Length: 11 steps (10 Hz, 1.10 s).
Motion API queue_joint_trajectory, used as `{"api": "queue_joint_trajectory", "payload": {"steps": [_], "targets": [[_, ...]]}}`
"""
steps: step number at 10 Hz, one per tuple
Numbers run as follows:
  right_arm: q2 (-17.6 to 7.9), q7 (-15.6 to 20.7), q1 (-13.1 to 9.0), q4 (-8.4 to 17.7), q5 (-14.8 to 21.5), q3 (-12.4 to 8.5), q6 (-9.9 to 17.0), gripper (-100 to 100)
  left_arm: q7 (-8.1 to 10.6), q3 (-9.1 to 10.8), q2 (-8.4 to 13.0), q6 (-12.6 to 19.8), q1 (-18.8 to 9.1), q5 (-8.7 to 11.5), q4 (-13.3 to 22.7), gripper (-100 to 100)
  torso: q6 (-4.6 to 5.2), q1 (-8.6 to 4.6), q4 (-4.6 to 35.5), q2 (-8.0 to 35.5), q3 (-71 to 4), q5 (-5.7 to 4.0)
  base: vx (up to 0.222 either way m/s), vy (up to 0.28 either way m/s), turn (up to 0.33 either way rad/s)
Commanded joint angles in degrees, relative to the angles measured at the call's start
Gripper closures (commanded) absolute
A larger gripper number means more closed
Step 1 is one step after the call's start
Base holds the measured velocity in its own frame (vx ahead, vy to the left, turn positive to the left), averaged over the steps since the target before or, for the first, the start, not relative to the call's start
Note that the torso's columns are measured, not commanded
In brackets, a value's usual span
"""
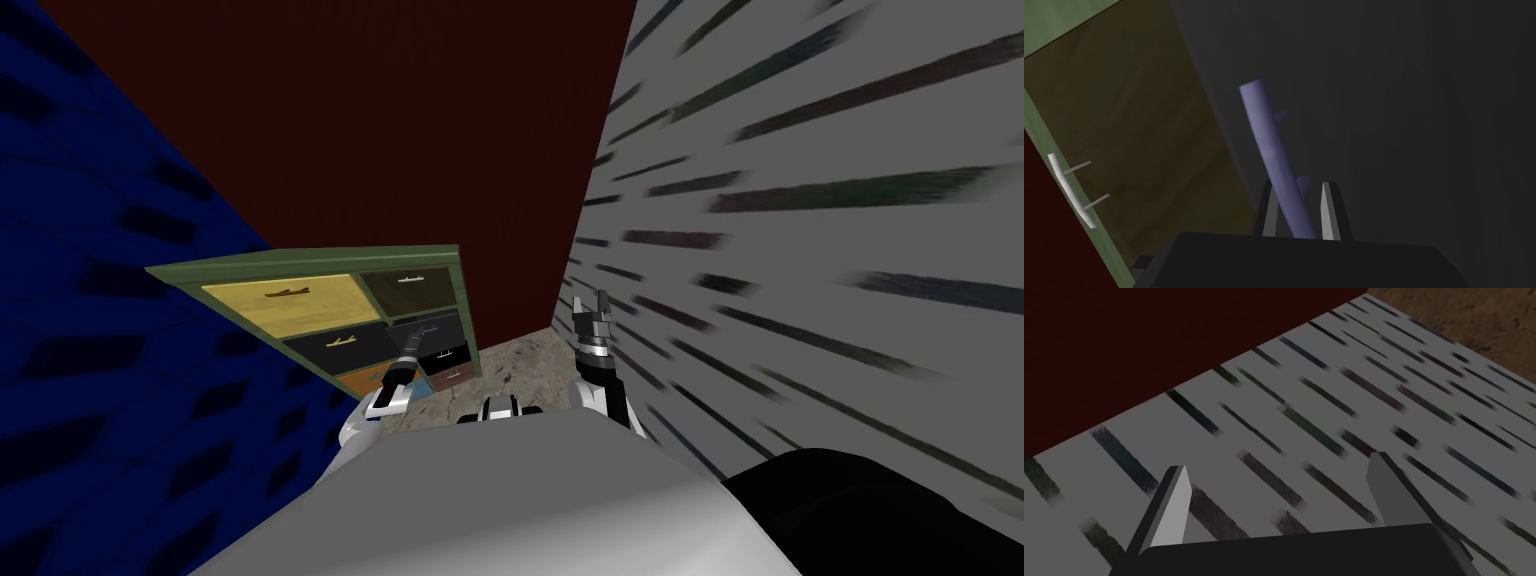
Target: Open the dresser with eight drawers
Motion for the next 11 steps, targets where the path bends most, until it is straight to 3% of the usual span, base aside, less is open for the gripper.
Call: {"api": "queue_joint_trajectory", "payload": {"steps": [1, 3, 5, 6, 8, 11], "targets": [[0.01, 0.0, -0.01, 0.0, 0.0, 0.01, 0.0, 0, 2.08, 1.98, 3.09, -2.02, -0.57, 0.1, 3.67, 100, 0.03, -0.24, 0.18, 0.26, 0.12, -0.13, -0.078, -0.098, -0.121], [0.01, 0.0, 0.0, 0.0, 0.0, 0.0, 0.0, 0, 2.08, 1.98, 3.09, -2.02, -0.57, 0.1, 6.14, 100, 0.03, -0.23, 0.18, 0.29, 0.19, -0.1, -0.027, -0.041, 0.024], [0.0, 0.0, 0.0, 0.0, 0.0, 0.0, 0.0, 0, 2.08, 1.98, 3.09, -2.02, -0.57, 0.1, 6.35, 100, 0.03, 0.09, 0.05, 0.0, 0.0, 0.04, 0.003, 0.005, -0.001], [0.0, 0.0, 0.0, 0.0, 0.0, 0.0, 0.0, 0, 4.3, 4.24, 6.28, -4.69, -1.82, 0.35, 8.62, 100, 0.03, 0.11, -0.02, -0.07, -0.03, 0.1, -0.053, -0.094, -0.264], [0.01, 0.0, -0.01, 0.0, 0.0, 0.01, 0.0, 0, 4.3, 4.24, 6.59, -4.69, -1.82, 0.35, 10.25, 100, 0.1, -0.4, 0.19, 0.35, 0.21, -0.11, -0.06, -0.072, -0.084], [0.0, 0.0, 0.0, 0.0, 0.0, 0.0, 0.0, 0, 4.3, 4.24, 6.59, -4.69, -1.82, 0.35, 12.16, 100, -0.09, 0.15, 0.07, 0.09, 0.05, 0.08, 0.004, -0.004, -0.001]]}}
